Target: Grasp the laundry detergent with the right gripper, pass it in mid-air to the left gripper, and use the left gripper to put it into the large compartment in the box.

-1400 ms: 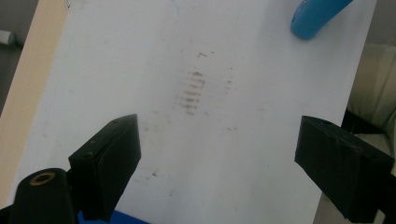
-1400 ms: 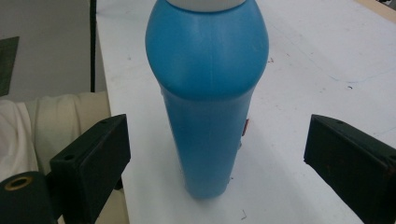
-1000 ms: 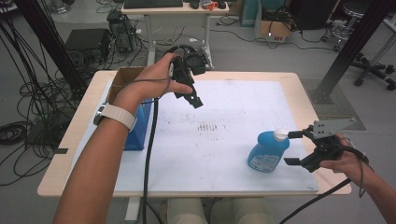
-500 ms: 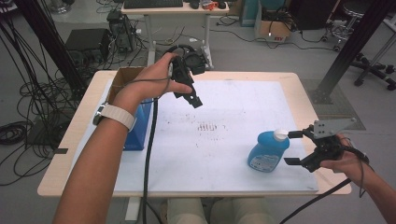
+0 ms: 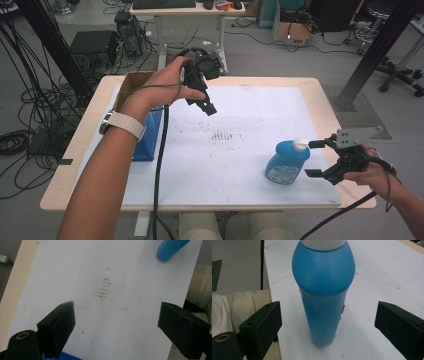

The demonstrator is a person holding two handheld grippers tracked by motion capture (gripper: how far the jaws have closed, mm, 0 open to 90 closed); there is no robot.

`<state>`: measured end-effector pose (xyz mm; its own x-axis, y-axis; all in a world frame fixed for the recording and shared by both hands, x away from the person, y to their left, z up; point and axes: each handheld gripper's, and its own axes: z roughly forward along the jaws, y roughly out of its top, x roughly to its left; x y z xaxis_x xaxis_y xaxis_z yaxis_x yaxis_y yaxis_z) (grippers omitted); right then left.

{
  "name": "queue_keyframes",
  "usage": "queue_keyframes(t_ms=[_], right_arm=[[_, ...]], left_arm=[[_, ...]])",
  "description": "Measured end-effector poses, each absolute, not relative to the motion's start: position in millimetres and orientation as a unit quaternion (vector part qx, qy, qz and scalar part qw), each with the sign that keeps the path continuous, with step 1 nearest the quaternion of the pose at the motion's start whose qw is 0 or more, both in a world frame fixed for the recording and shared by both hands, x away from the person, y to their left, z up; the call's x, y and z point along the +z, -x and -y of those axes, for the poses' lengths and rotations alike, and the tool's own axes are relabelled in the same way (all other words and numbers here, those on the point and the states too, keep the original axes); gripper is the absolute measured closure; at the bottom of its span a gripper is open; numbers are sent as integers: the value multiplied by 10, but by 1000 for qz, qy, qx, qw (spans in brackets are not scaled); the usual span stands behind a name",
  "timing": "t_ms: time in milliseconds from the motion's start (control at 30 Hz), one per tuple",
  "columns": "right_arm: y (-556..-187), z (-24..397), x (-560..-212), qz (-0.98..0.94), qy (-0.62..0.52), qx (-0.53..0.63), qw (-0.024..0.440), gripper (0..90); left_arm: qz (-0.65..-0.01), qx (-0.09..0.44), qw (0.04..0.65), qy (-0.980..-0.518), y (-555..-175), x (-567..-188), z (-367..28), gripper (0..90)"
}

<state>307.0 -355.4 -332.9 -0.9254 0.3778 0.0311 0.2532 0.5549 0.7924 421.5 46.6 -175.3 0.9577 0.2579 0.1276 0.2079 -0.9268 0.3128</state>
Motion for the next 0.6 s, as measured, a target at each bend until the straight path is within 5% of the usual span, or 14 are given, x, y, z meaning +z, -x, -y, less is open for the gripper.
queue_keyframes(t_ms=[600], right_arm=[[-3065, 3535, -3331, -880, -177, 436, 68, 81]], left_arm=[[-121, 83, 151, -977, -4212, -1750, -474, 146]])
